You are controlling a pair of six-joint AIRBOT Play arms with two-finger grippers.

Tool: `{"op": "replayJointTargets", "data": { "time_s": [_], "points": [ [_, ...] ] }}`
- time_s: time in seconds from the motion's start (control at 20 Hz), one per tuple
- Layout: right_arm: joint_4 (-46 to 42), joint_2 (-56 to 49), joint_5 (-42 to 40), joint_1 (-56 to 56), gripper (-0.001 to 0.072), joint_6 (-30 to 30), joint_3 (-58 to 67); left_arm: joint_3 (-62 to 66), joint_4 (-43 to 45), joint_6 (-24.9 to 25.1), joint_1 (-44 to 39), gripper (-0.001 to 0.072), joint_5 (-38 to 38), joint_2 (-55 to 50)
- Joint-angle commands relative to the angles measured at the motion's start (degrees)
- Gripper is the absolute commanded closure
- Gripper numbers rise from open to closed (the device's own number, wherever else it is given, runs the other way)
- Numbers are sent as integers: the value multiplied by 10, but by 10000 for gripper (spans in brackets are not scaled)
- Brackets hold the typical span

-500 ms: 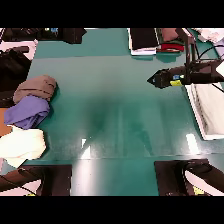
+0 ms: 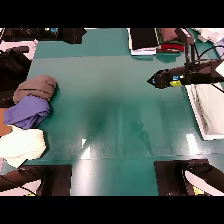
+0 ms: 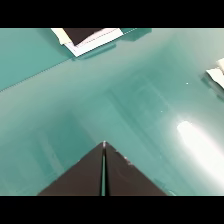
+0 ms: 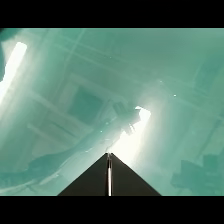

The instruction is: Fold the shirts.

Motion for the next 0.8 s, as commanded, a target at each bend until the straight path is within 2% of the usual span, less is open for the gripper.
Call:
{"op": "replayJointTargets", "data": {
  "time_s": [0.0, 0.1, 0.2, 0.25, 0.3, 0.35, 0.4, 0.5, 0.75],
  "points": [
    [0, 0, 1, 1, 691, 0, 1, 0, 0, 0, 0, 674, 0, 0],
    [0, 0, 1, 1, 691, 0, 1, 0, -1, -4, 0, 674, 4, 0],
    [0, 0, 1, 1, 690, 0, 1, 0, 41, 27, 4, 671, 47, -1],
    [0, 0, 1, 1, 691, 0, 1, 0, 104, 1, 16, 489, 42, -2],
    [0, 0, 1, 1, 691, 0, 1, -7, 172, -56, 34, 209, 31, -3],
    [0, 0, 1, 1, 691, 0, 1, -17, 229, -103, 63, 130, 3, -9],
    [0, 0, 0, 1, 691, 0, 1, -33, 256, -110, 96, 130, -23, -15],
    [0, 0, 0, 0, 691, 0, 1, -90, 256, -110, 165, 128, -41, -30],
    [0, 0, -4, 1, 691, 0, 1, -241, 256, -110, 259, 128, 18, -99]
  ]
}}
